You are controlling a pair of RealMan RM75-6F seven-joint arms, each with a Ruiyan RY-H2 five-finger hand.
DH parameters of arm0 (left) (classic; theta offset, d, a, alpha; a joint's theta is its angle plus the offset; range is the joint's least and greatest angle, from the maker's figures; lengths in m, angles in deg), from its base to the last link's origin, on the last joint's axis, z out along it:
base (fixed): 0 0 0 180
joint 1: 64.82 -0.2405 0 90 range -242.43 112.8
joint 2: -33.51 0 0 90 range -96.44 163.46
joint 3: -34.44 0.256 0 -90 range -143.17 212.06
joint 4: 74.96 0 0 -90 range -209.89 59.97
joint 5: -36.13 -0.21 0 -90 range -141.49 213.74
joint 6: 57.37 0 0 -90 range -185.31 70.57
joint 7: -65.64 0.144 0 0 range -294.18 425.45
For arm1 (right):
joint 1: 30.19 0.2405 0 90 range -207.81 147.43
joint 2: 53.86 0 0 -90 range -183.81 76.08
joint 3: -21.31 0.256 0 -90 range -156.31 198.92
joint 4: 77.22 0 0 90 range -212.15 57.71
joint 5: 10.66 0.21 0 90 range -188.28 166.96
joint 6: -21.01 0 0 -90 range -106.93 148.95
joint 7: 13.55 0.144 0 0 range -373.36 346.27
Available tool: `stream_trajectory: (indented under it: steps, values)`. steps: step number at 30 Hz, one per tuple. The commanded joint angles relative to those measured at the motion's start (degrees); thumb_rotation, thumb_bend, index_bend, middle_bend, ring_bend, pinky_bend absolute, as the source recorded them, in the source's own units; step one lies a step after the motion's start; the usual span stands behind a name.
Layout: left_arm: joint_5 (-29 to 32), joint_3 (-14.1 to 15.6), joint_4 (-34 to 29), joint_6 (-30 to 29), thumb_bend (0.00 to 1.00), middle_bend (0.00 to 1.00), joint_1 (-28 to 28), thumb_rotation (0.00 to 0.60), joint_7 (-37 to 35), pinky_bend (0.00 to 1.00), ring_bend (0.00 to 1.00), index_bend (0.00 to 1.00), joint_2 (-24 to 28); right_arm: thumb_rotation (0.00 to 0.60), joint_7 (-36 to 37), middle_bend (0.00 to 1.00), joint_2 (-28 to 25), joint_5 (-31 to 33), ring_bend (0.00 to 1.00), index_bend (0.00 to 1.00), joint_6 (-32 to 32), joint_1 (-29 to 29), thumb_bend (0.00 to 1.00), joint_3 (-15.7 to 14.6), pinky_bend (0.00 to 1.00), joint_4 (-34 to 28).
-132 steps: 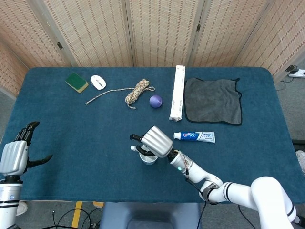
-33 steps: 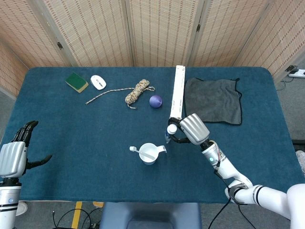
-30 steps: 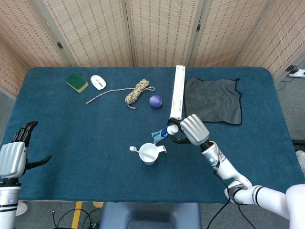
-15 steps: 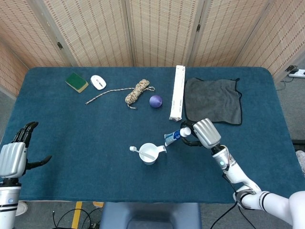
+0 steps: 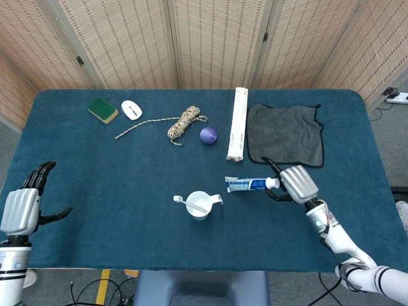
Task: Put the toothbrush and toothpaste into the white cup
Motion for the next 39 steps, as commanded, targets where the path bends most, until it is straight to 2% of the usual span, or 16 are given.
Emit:
stream_trajectory:
  steps: [1,12,16,23,30,39]
  values:
    - [-0.3,0.1,0.2,0.0,0.12,0.15,0.0,0.6,-0.3,0.44,0.19,0.12,-0.1,0.6,-0.9,0.8,-1.7,2.0,1.0,0.02,1.7,-1.0,0.16,0.1,0.98,-1.9]
    - [-0.4,0.2,0.9,-0.4,0.12,0.15,-0.4,0.6,-1.6,0.44,0.19,0.12,0.1,0.6,-5.6,0.79,-3.6,5.0,1.0,0.03,4.0,-1.6,0.13,1.4,0.98,-5.5]
    - [-0.8,0.2,0.7,-0.6,0.12,0.15,-0.5,0.6,-1.8,0.44,0.19,0.11,0.1,0.6,-9.7,0.79,-2.6,4.7,1.0,0.19,5.6,-0.3,0.12,1.6,0.98,-6.9]
    - [-1.2,0.7,0.5,-0.7,0.12,0.15,-0.9,0.6,-2.0,0.44,0.19,0.11,0.5,0.6,-19.2,0.79,-0.6,12.2,1.0,0.31,13.2,3.1,0.11,3.5,0.98,-9.1]
    - [-1.2,0.9,0.3,-0.8,0.12,0.15,-1.2,0.6,-2.3,0.44,0.19,0.12,0.8,0.6,-26.8,0.79,2.1,19.4,1.0,0.32,18.6,7.1,0.11,4.9,0.98,-8.3]
    - [-1.2,0.9,0.1,-0.7,0.12,0.15,-1.4,0.6,-2.6,0.44,0.19,0.12,1.4,0.6,-30.9,0.8,5.4,22.9,1.0,0.34,20.4,9.8,0.11,5.0,0.98,-5.4]
